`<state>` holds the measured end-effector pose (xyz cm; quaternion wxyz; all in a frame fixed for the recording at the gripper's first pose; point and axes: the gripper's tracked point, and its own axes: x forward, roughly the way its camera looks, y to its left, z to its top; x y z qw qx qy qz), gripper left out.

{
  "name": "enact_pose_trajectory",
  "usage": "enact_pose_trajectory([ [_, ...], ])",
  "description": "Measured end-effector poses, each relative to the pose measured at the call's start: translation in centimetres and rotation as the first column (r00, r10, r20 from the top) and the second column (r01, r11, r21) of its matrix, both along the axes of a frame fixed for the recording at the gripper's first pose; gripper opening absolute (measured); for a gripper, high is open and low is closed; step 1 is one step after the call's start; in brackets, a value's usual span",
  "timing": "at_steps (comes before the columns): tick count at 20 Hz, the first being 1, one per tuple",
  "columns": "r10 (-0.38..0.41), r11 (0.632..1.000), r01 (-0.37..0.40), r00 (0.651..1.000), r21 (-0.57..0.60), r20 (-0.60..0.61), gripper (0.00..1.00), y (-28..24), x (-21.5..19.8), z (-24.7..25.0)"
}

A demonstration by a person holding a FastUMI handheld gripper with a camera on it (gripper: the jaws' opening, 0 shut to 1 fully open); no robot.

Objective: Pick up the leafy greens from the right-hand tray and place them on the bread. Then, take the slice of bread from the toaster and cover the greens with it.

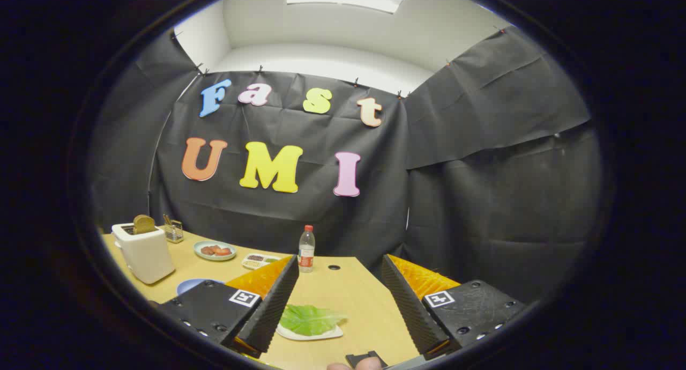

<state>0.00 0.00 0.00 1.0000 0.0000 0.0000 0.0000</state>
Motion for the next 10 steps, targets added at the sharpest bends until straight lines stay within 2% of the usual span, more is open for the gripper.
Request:
enact_pose_trajectory([
  [5,0.013,1.0,-0.013,1.0,-0.024,0.014,0.95,-0.13,0.02,0.21],
  [7,0.051,0.999,-0.051,0.999,0.005,0.006,0.95,0.61,-0.06,0.02],
  [10,0.048,0.999,-0.047,0.999,0.02,-0.011,0.95,-0.04,0.21,-0.56],
])
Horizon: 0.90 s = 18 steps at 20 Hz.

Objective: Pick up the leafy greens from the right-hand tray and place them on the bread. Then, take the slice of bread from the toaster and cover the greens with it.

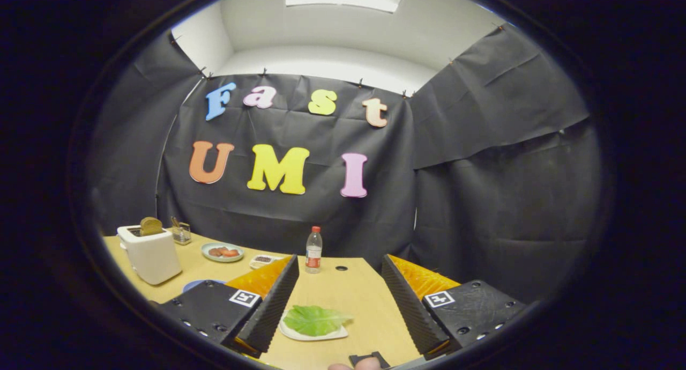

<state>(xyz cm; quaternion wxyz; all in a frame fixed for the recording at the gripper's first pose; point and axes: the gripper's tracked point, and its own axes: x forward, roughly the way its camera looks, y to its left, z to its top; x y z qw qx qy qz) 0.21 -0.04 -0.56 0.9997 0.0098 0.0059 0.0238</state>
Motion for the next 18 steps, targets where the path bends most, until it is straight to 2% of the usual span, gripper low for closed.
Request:
enact_pose_trajectory([
  [5,0.005,1.0,-0.006,1.0,-0.023,-0.017,0.95,1.4,-1.3,-0.7],
  [11,0.058,0.998,-0.059,0.997,-0.015,-0.043,0.95,4.0,-1.7,-0.9],
  [15,0.048,0.998,-0.05,0.997,-0.035,-0.056,0.95,3.3,-2.0,-1.2],
  [18,0.042,0.999,-0.042,0.997,0.001,-0.069,0.95,2.4,-1.8,-1.4],
])
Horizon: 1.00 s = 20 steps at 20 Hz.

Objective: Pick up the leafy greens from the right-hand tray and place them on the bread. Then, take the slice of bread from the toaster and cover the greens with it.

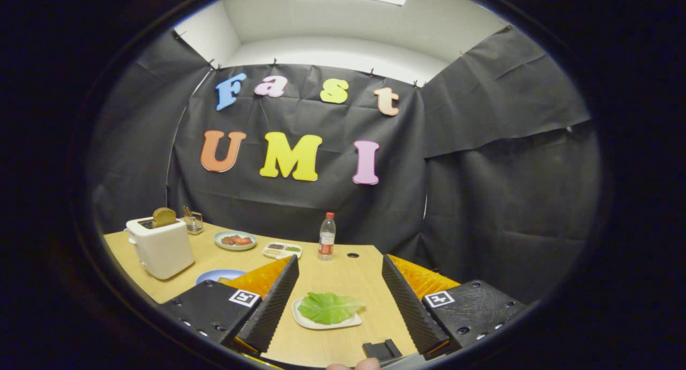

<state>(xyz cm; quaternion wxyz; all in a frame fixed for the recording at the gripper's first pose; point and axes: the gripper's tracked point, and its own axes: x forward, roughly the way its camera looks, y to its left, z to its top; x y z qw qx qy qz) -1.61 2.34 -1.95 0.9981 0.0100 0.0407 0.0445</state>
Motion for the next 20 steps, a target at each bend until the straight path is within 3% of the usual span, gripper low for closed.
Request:
enact_pose_trajectory([
  [4,-0.019,1.0,0.019,0.999,-0.001,-0.036,0.95,-1.0,0.9,-1.6],
  [10,0.058,0.995,-0.042,0.982,0.095,-0.178,0.95,-0.1,3.8,-5.8],
  [15,0.076,0.983,-0.013,0.936,0.182,-0.344,0.95,-0.4,7.0,-10.7],
  [20,0.104,0.942,0.08,0.853,0.325,-0.511,0.96,0.0,9.7,-16.3],
])
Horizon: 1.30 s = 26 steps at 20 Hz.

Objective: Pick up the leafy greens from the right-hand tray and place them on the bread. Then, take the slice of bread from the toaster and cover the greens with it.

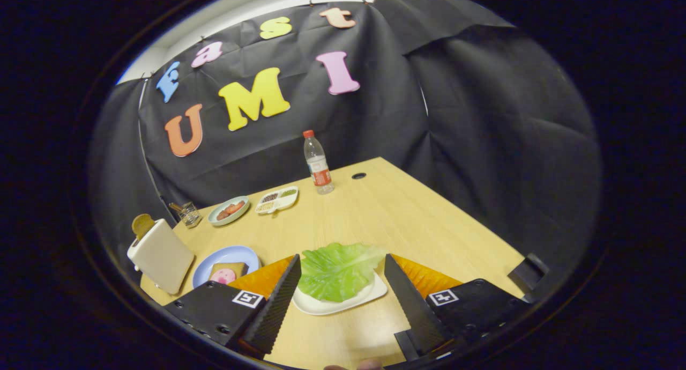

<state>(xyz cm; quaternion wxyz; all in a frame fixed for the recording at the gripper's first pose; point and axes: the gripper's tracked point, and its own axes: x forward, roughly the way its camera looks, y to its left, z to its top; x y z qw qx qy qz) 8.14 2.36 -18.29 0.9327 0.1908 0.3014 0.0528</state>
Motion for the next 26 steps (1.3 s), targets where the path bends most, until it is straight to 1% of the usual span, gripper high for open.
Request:
enact_pose_trajectory([
  [3,-0.054,0.994,0.062,0.995,0.092,-0.089,0.96,0.1,2.2,-2.3],
  [6,-0.101,0.988,0.113,0.988,0.103,-0.119,0.96,-0.6,4.3,-4.3],
  [8,-0.121,0.981,0.14,0.982,0.13,-0.144,0.96,-0.7,5.3,-5.3],
  [11,-0.159,0.962,0.191,0.973,0.196,-0.168,0.96,-0.8,6.5,-6.5],
  [13,-0.168,0.95,0.207,0.97,0.235,-0.173,0.95,-0.7,6.8,-6.7],
  [15,-0.17,0.946,0.209,0.97,0.247,-0.171,0.96,-0.6,7.7,-7.1],
  [20,-0.217,0.934,0.263,0.955,0.242,-0.2,0.38,-1.4,8.6,-8.5],
  [22,-0.222,0.932,0.265,0.956,0.246,-0.19,0.15,-1.9,8.7,-8.4],
  [24,-0.2,0.942,0.234,0.967,0.241,-0.158,0.01,-2.0,8.5,-7.5],
  [26,-0.188,0.951,0.207,0.977,0.229,-0.103,0.0,-1.9,8.6,-5.9],
])
